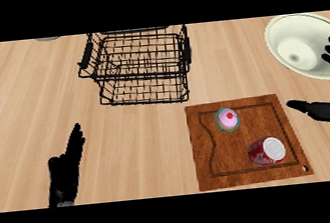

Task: Pick the cupcake from the cutting board and place it in the tiered basket

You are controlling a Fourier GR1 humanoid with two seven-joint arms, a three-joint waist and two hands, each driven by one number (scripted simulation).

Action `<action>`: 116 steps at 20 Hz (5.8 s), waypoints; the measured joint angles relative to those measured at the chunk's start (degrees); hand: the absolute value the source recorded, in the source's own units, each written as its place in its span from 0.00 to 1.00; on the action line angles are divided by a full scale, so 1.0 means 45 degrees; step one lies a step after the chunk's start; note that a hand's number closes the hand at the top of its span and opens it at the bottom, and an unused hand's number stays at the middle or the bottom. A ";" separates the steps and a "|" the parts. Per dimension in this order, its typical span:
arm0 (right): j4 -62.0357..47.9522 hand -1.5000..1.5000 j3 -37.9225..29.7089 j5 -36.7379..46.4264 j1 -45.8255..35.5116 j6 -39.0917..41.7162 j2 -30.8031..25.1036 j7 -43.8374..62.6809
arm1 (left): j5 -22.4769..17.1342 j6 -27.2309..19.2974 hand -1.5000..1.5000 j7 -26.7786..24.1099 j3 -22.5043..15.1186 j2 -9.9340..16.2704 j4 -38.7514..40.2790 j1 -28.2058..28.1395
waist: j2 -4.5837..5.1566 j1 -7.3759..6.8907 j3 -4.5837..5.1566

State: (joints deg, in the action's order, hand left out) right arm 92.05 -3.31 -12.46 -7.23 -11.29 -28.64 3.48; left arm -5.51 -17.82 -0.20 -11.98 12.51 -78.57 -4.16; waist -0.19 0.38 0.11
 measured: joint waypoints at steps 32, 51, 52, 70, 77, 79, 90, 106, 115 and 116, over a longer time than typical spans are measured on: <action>0.2183 0.00 0.7379 0.9855 -0.2824 0.3913 0.0192 1.2173 | 0.0625 0.0329 0.50 0.0217 0.0326 -0.0396 -0.0254 -0.0070 | 0.0041 -0.0172 -0.0019; -0.0538 0.00 0.6492 1.0725 -0.3686 0.6404 0.2775 1.2045 | 0.0990 0.0727 0.50 0.0010 0.0789 -0.0818 -0.0103 -0.0161 | 0.0037 -0.0145 -0.0019; -0.0529 0.00 0.6429 1.0790 -0.3643 0.6498 0.2854 1.2006 | 0.1082 0.0662 0.50 0.0080 0.0742 -0.0847 -0.0319 -0.0282 | 0.0036 -0.0144 -0.0020; -0.2764 0.00 0.4912 1.1602 -0.3690 0.7723 0.4058 1.1157 | 0.1501 0.0929 0.50 0.0330 0.1051 -0.1147 -0.0312 -0.0151 | 0.0040 -0.0125 -0.0025; -0.3992 1.00 0.4402 1.2432 -0.3628 0.7468 0.4576 1.0421 | 0.1518 0.1267 0.50 0.0333 0.1411 -0.1153 -0.0187 -0.0062 | 0.0041 -0.0132 -0.0024; -0.3996 1.00 0.4259 1.2670 -0.3583 0.7535 0.4629 1.0247 | 0.1546 0.1369 0.50 0.0228 0.1466 -0.1203 -0.0271 -0.0260 | 0.0042 -0.0131 -0.0025; -0.4735 1.00 0.5013 1.4505 -0.3513 0.6348 0.4432 0.7718 | 0.2037 0.1181 0.50 0.0471 0.1368 -0.1612 -0.0404 -0.0149 | -0.0026 -0.0144 0.0027; -0.0749 1.00 0.4398 1.3652 -0.2792 0.5606 0.4758 0.5620 | 0.1814 0.1502 0.50 0.0439 0.1847 -0.1400 -0.0391 -0.0271 | -0.0045 0.0089 -0.0016; 0.4850 1.00 0.2576 1.2159 -0.4181 0.7053 0.4574 0.7675 | 0.1956 0.1402 0.50 0.0345 0.1741 -0.1556 -0.0392 -0.0419 | -0.0062 0.0098 -0.0015; 0.5271 1.00 0.2316 1.1953 -0.4526 0.7443 0.4415 0.7934 | 0.1991 0.1394 0.50 0.0342 0.1711 -0.1560 -0.0444 -0.0481 | -0.0053 0.0069 -0.0015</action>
State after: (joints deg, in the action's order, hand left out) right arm 115.77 7.12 41.33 -27.60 22.20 -8.77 39.18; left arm 3.45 -11.55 1.34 -4.28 5.50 -80.57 -6.33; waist -0.42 0.69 0.04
